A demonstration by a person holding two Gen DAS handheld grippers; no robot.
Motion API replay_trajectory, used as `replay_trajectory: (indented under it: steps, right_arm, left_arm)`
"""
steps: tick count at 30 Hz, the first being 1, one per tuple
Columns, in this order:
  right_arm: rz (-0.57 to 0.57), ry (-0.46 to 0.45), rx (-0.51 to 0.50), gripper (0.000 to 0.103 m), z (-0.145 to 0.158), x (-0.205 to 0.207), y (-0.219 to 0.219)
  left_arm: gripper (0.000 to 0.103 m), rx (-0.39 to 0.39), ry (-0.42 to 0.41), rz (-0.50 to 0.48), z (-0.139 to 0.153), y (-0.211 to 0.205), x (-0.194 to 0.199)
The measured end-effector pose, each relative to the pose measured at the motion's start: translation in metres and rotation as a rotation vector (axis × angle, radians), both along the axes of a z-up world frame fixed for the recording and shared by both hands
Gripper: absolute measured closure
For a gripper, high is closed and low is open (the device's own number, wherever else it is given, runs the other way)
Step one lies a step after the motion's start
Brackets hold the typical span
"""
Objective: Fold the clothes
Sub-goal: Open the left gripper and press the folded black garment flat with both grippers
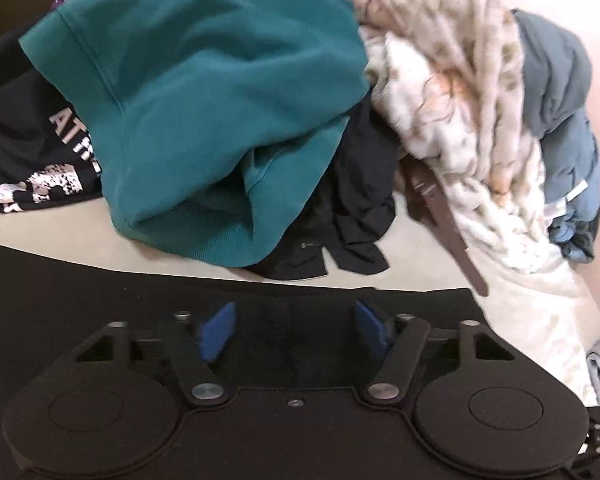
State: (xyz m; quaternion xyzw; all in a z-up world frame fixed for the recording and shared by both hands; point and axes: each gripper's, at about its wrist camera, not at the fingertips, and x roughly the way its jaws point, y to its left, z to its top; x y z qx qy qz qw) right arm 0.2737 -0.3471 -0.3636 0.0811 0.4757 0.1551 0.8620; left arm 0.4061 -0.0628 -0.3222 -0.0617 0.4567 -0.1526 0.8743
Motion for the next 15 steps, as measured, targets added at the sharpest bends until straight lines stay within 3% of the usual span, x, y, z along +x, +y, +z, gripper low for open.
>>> replay_trajectory:
  steps: [1,3,8,15]
  right_arm:
    - [-0.013,0.001,0.001,0.061,-0.003,0.000,0.000]
    - [-0.037,0.004,0.008,0.062,-0.008,0.000,0.000]
    - [-0.076,-0.021,-0.003,0.064,-0.011,-0.008,0.001]
    - [-0.107,-0.034,-0.018,0.065,-0.014,-0.015,0.002]
  left_arm:
    - [0.071,0.024,0.012,-0.003,-0.003,-0.001,0.003]
    - [0.096,0.034,0.001,-0.033,-0.007,-0.002,0.003]
    - [0.095,0.114,-0.039,-0.041,-0.008,-0.003,0.000]
    - [0.094,0.155,-0.028,-0.024,-0.012,0.006,0.014]
